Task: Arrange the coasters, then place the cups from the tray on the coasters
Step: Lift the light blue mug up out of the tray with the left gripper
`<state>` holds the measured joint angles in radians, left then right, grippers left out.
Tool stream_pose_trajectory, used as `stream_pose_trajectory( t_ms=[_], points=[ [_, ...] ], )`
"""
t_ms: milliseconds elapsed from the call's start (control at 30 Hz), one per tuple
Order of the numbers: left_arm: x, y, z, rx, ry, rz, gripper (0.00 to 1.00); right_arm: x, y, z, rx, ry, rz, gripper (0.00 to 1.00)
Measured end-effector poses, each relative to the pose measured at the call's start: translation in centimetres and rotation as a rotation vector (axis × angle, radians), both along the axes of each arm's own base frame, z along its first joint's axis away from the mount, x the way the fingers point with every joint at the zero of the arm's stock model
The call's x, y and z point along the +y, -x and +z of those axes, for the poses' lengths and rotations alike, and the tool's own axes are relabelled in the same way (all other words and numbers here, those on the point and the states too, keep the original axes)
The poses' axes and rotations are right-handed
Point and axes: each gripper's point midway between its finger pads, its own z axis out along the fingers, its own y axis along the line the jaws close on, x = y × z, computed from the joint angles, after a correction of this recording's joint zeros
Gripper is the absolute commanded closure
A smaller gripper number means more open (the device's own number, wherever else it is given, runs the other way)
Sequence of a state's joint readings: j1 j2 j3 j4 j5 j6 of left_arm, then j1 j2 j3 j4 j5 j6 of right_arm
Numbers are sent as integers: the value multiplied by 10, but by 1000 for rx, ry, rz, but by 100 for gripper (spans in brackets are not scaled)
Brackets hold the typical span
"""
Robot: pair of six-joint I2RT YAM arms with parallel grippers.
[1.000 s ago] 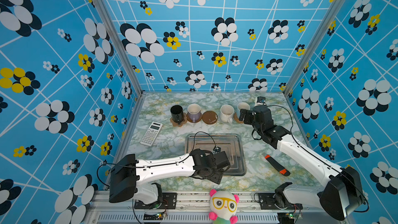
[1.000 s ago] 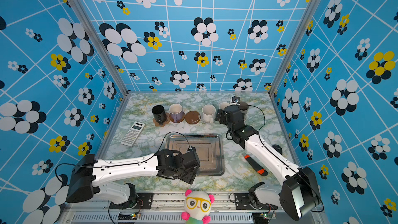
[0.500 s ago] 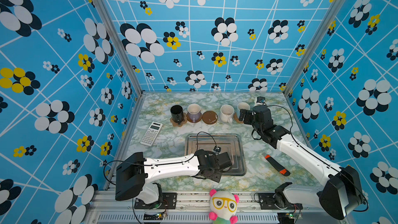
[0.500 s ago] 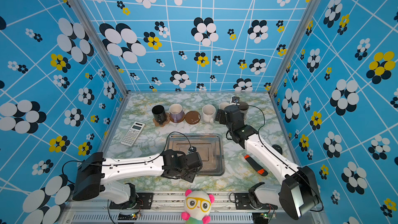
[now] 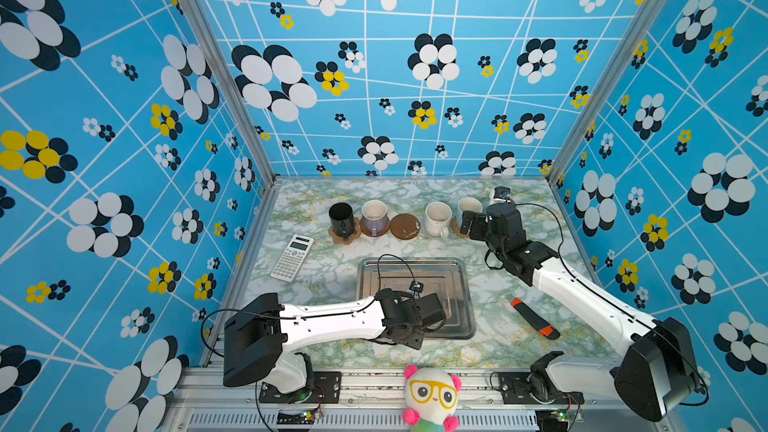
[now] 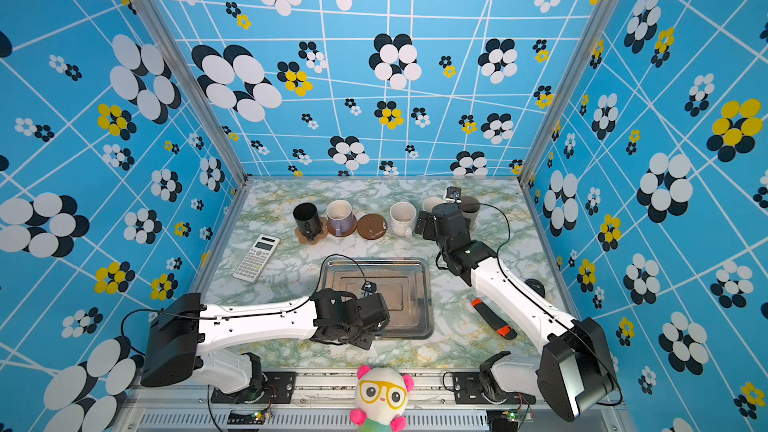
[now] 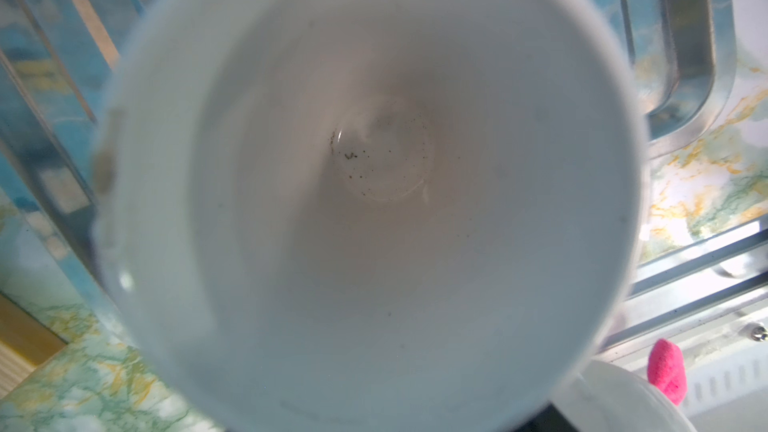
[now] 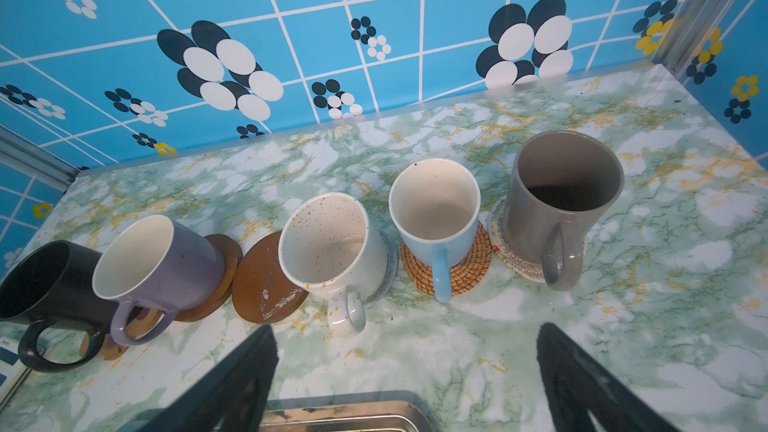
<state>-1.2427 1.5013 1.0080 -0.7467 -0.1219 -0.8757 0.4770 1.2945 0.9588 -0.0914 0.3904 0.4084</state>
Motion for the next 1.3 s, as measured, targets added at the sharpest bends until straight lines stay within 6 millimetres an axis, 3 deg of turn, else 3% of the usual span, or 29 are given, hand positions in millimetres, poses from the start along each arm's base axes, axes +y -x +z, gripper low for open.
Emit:
stream_pose_trajectory(
  t_ms=[433,600,1067,1300],
  points=[
    [-3,-2,-2,-9,6,2,56,0,0,-2,4,2,0,1],
    [-5,-3,-3,-9,8,2,66,0,-1,-1,1,0,0,1],
    [-6,-3,-6,-10,9,2,77,1,-1,0,-1,-1,1,1],
    [-6,-5,-8,-14,2,5,93,1,-1,-1,-1,-2,3,1]
  ],
)
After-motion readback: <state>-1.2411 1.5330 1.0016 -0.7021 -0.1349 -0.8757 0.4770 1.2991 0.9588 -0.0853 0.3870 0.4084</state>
